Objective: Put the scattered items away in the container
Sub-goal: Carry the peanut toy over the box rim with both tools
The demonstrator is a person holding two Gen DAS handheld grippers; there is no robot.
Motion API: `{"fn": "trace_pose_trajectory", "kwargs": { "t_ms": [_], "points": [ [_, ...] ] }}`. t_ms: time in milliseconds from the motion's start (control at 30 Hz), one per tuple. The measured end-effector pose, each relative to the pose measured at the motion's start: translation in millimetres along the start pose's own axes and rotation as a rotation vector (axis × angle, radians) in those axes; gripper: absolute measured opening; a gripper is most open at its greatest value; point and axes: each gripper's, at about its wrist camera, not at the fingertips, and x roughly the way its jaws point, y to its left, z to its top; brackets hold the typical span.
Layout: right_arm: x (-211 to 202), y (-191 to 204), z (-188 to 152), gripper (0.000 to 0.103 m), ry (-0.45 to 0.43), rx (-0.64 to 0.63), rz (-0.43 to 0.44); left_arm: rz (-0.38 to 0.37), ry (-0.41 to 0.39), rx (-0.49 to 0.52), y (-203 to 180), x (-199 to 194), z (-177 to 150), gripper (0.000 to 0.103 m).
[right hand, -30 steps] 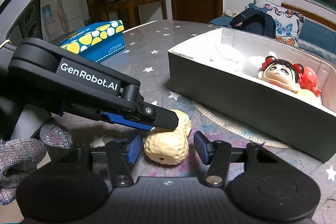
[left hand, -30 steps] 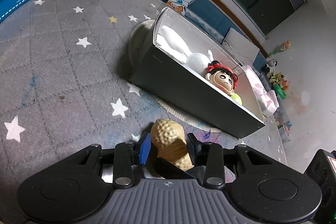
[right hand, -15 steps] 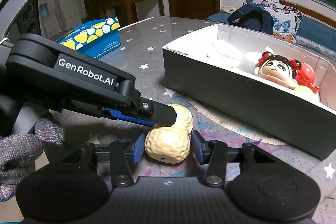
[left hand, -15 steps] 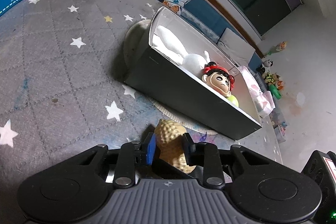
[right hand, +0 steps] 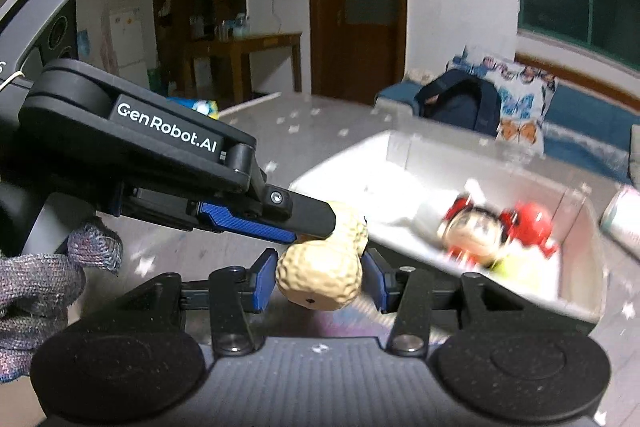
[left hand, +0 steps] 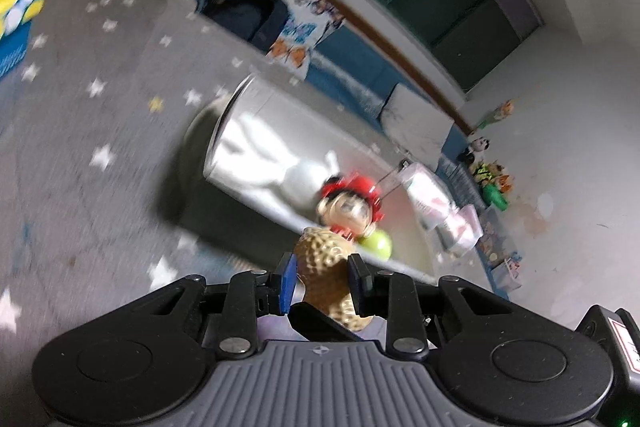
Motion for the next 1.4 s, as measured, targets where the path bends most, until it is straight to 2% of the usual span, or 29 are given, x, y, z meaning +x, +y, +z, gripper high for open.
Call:
{"fn": "trace_pose_trajectory", "kwargs": {
  "t_ms": [233, 600, 833, 1067, 1400],
  "points": [
    [16, -31, 36, 0.047, -0.024, 0.040, -0.011, 0.008, -0.033, 0.039, -18, 26, 37, 0.030],
    [77, -72, 48, 0.047, 0.074, 0.117, 0.021, 0.080, 0.029, 0.011, 0, 84, 67, 0.029],
    [99, -82, 49, 0.047, 0.126, 0.120, 0.032, 0.113, 0.051, 0.017, 10, 100, 72, 0.030],
    [110, -76, 49, 0.046, 0.152, 0.089, 0.035, 0.173, 0.088, 0.078, 10, 115, 67, 0.030],
    [117, -75, 46, 0.042, 0.190, 0.081, 0.027, 0.171, 0.097, 0.100, 10, 121, 64, 0.030]
  ]
}}
